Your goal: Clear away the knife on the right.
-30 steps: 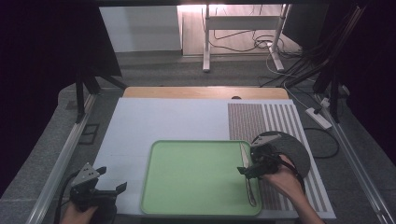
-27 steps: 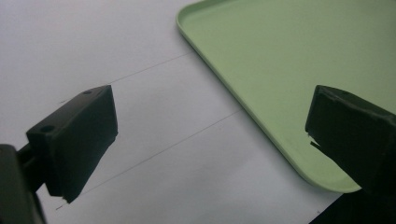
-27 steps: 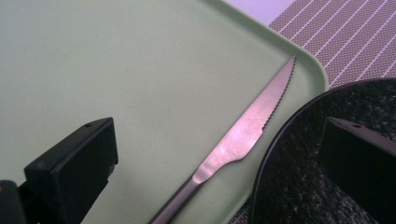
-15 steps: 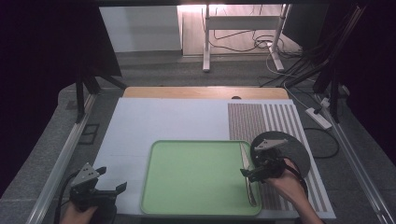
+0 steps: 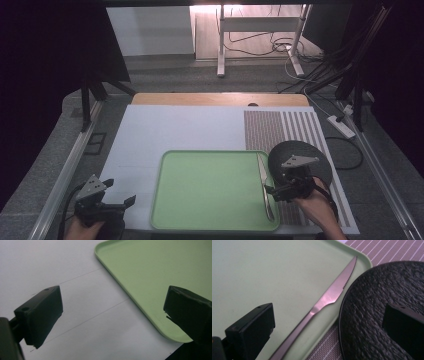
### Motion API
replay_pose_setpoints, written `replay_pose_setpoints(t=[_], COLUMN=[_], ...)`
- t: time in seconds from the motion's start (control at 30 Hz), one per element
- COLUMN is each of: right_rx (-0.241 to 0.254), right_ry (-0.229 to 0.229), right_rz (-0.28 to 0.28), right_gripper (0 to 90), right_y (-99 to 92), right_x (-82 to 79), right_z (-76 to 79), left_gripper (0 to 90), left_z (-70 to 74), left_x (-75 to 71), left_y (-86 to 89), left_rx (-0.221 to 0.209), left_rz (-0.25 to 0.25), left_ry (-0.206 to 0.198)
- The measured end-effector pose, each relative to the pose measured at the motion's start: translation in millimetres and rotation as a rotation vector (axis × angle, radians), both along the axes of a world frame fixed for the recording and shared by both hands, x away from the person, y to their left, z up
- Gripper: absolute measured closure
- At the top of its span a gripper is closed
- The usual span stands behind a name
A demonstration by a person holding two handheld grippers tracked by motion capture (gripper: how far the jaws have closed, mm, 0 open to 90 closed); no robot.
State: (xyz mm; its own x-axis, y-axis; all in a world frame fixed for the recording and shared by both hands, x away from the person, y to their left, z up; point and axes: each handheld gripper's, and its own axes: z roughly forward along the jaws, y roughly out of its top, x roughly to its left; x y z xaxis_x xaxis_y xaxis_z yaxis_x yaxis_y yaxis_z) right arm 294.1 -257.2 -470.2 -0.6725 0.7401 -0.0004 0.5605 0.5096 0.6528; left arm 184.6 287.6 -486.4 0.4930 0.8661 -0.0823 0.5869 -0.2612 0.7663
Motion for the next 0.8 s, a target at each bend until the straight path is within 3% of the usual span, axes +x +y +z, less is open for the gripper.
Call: replay_pose_setpoints(t=[0.8], right_rx=[0.038], right_ry=[-0.013], right_rz=[-0.079], right_gripper=[0.0], right_y=[-34.7], right_x=[-34.5], right_z=[-2.0], left_gripper=[3.2], left_z=[0.0], left_x=[0.1], left_y=[-0.4], left_rx=[0.002], left_rz=[0.002], left_ry=[0.001])
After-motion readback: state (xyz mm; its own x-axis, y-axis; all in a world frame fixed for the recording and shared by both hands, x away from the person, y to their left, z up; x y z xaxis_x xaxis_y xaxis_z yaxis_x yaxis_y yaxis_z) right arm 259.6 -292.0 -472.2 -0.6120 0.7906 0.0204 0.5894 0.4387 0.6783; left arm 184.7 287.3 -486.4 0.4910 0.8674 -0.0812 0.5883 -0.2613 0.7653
